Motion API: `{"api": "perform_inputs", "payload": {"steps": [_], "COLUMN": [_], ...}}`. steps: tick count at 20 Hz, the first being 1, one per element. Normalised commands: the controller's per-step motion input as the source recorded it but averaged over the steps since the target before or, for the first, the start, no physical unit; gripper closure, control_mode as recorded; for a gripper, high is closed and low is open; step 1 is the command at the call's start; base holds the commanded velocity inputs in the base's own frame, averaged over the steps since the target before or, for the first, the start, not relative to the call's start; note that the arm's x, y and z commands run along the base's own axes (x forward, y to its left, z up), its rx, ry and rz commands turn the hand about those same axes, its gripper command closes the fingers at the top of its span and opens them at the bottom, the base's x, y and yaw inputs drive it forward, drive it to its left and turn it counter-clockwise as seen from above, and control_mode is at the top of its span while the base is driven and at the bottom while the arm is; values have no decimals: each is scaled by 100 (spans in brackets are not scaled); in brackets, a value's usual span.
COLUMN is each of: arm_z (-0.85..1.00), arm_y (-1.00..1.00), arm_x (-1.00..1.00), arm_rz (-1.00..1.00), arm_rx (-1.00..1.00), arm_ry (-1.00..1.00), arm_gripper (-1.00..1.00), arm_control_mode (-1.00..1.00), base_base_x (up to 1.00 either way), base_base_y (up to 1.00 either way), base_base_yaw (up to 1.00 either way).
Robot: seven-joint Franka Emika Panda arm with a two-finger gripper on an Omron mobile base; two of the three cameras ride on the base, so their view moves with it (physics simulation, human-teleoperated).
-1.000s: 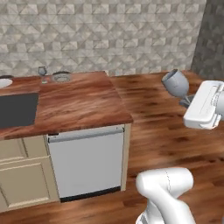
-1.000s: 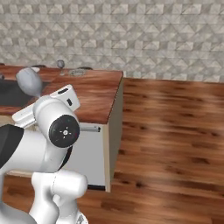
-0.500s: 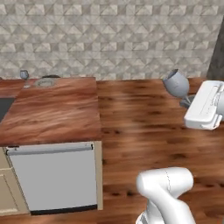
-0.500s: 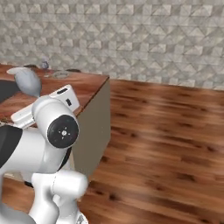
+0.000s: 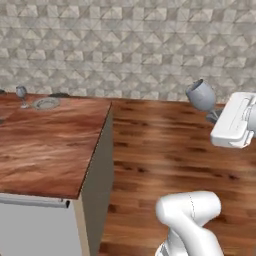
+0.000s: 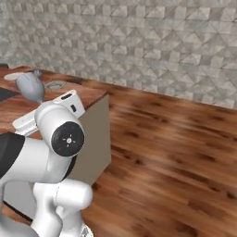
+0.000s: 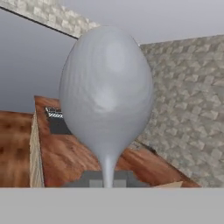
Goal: Retrieve the wine glasses from the counter and place one next to each plate.
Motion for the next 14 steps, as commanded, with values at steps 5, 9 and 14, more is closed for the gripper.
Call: {"api": "perform_inputs", "payload": {"steps": [5,9,14], "arm_z": [0,0,0], "arm_y": [0,0,0], "arm_x": [0,0,0], "arm_rz": [0,0,0], "arm_rx": [0,0,0], "arm_ry": [0,0,0], "arm_gripper": [100,100,100], "arm_control_mode": [100,100,100], "base_base_x": [100,100,100], "base_base_y": [-89,-91,-95], "base_base_yaw": [44,43,42]}}
